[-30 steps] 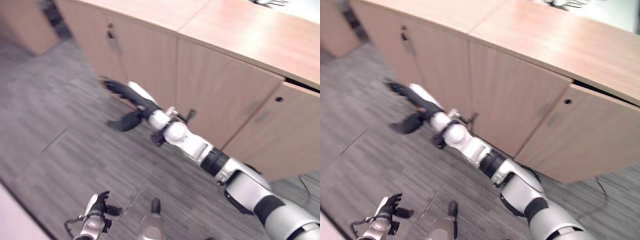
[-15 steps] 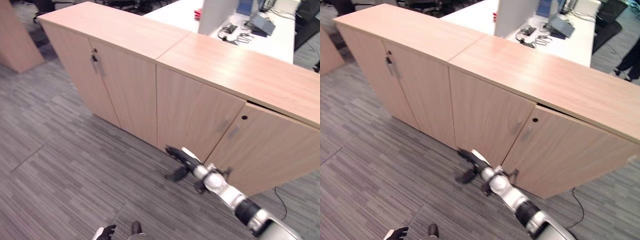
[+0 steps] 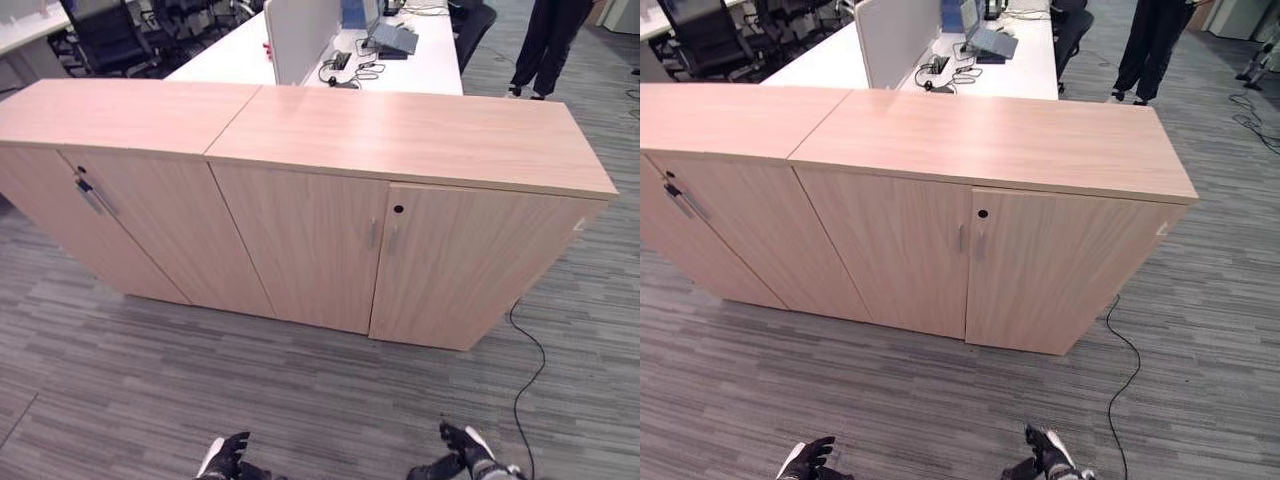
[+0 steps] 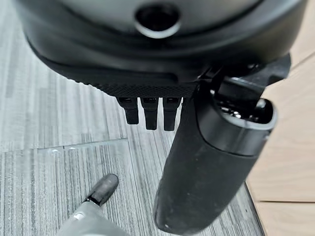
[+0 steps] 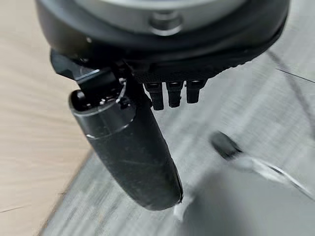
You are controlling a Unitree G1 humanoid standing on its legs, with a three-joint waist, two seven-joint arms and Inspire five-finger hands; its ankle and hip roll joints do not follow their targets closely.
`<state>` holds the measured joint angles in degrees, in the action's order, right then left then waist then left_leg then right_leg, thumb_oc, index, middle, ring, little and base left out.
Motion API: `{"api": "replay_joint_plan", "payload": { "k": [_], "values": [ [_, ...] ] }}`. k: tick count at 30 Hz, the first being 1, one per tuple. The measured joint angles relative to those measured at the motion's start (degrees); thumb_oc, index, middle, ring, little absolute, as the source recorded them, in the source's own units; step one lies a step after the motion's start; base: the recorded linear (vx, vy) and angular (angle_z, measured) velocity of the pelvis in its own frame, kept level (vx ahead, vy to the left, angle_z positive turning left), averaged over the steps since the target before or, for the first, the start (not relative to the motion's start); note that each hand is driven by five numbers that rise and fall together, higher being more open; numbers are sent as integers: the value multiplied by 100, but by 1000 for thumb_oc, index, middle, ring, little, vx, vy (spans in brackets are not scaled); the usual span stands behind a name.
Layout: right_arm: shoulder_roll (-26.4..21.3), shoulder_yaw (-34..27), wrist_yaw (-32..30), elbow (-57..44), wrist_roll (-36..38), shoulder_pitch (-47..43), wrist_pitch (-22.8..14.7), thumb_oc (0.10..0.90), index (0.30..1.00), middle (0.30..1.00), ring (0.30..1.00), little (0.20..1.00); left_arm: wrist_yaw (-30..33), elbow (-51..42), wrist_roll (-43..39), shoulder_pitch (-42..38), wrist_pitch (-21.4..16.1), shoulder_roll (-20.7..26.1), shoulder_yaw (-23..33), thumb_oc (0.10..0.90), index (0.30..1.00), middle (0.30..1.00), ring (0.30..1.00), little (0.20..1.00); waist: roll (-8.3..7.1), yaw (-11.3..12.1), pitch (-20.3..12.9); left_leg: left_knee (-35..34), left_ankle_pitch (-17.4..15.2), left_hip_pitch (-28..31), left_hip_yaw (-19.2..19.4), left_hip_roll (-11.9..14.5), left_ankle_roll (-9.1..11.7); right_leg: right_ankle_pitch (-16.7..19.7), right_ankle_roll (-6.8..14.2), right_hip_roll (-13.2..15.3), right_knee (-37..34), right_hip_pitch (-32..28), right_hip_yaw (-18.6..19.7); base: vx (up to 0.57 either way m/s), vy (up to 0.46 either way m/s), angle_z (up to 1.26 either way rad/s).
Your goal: Put the empty folder in the office cabinet
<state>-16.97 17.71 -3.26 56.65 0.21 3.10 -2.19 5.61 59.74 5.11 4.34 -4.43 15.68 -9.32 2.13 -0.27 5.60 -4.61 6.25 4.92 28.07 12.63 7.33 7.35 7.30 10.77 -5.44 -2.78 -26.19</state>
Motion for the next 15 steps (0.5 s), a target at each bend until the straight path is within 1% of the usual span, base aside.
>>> {"api": "replay_joint_plan", "payload": {
  "k": [4,7,11,15],
  "values": [
    [54,-222,-55,253,0,-44,-22,800,900,900,900,900,-152,-124,-405,70,-16,-66,-14,800,900,900,900,900,49,-43,-31,1,1,7,8,-5,-2,30,40,-12,1,-1,15,3,0,-1],
    [76,-283,-91,281,3,-85,-15,800,900,900,900,900,-281,-126,-704,106,-34,-79,-10,800,900,900,900,900,51,-106,-32,1,1,17,15,-13,-2,61,1,-8,1,-4,21,0,0,0],
    [96,-333,-99,449,178,-101,-40,800,900,900,900,900,-493,-122,-931,82,-59,-80,-16,800,900,900,900,900,52,-124,-33,2,0,36,19,-21,-3,88,2,-7,41,-23,33,0,0,0],
    [96,-466,-98,503,330,-99,-39,800,900,900,900,900,-591,52,-937,-8,-70,-81,-19,800,900,900,900,900,50,-132,-33,1,-10,43,26,-42,-18,93,11,10,41,-24,45,0,0,0]
  ]
}}
